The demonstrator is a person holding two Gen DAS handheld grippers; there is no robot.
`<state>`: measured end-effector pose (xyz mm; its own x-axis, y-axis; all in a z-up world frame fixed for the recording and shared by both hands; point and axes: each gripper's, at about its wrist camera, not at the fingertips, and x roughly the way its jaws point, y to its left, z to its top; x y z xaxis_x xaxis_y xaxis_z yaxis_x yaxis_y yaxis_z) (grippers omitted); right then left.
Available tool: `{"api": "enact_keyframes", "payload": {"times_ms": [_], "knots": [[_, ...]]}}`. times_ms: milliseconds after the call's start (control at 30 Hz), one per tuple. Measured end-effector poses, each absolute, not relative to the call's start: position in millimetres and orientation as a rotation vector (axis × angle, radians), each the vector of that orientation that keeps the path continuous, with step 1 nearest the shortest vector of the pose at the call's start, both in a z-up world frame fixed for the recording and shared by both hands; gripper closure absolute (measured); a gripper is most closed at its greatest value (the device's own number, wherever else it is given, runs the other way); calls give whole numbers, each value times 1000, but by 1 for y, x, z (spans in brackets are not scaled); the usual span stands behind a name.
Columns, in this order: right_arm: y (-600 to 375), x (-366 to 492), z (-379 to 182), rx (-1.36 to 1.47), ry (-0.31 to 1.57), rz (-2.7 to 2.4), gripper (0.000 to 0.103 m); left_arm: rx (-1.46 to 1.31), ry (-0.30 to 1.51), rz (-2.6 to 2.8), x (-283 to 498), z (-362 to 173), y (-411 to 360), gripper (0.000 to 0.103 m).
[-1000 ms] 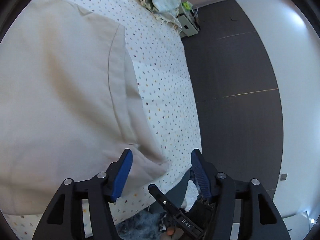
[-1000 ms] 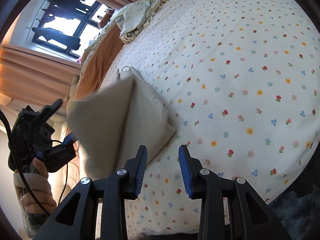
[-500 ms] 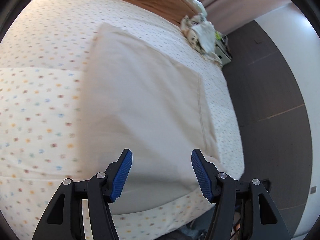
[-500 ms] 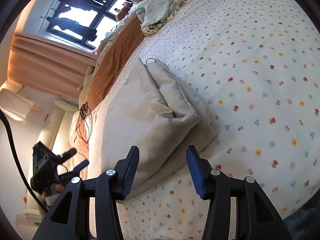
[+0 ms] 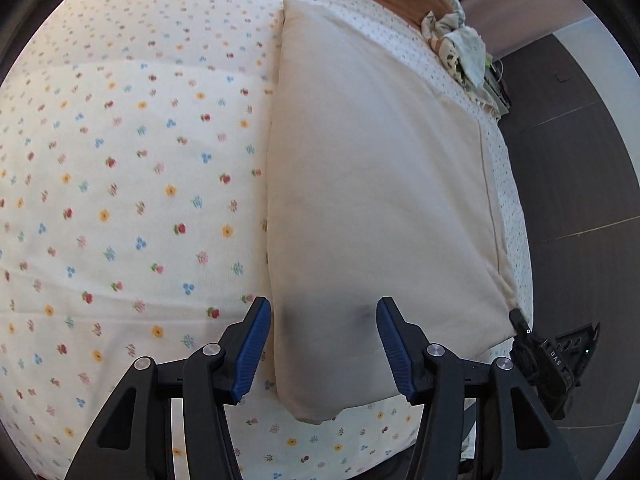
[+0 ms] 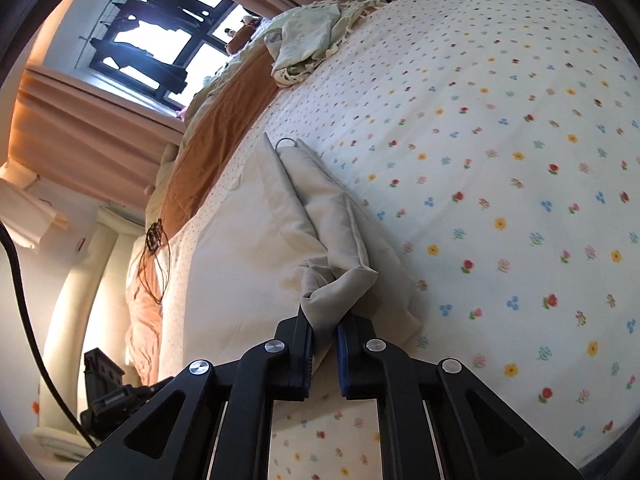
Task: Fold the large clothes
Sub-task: 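Close both grippers on the folded edge of the jacket bundle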
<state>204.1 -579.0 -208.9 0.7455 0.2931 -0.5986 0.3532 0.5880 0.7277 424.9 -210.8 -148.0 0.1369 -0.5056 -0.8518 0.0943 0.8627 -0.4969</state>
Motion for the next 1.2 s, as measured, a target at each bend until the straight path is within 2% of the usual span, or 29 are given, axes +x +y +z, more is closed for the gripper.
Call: {"api": "enact_keyframes", "payload": {"times_ms": [133,200,333,600,967,1200], "knots": [[-584,200,-221,998,787,-48,93,-376,1397,-452,425,-157,-212,47],[-586,199,-219,985,799,-71,81,-383,1395,-450,427,-157,-212,47],[-594,200,-207,907,810,-132,45,-391,1385,-446,433,-158,-213,47],[-612,225,-211,877,875,-102,44,-387,1378,-443,442,-162,-219,47],[-603,314,-205,717,1063,118,44,-416,1331,-422,477,-165,-216,47],[-612,364,-228,779,1162,216,44,-415,1303,-408,504,-167,-215,47]]}}
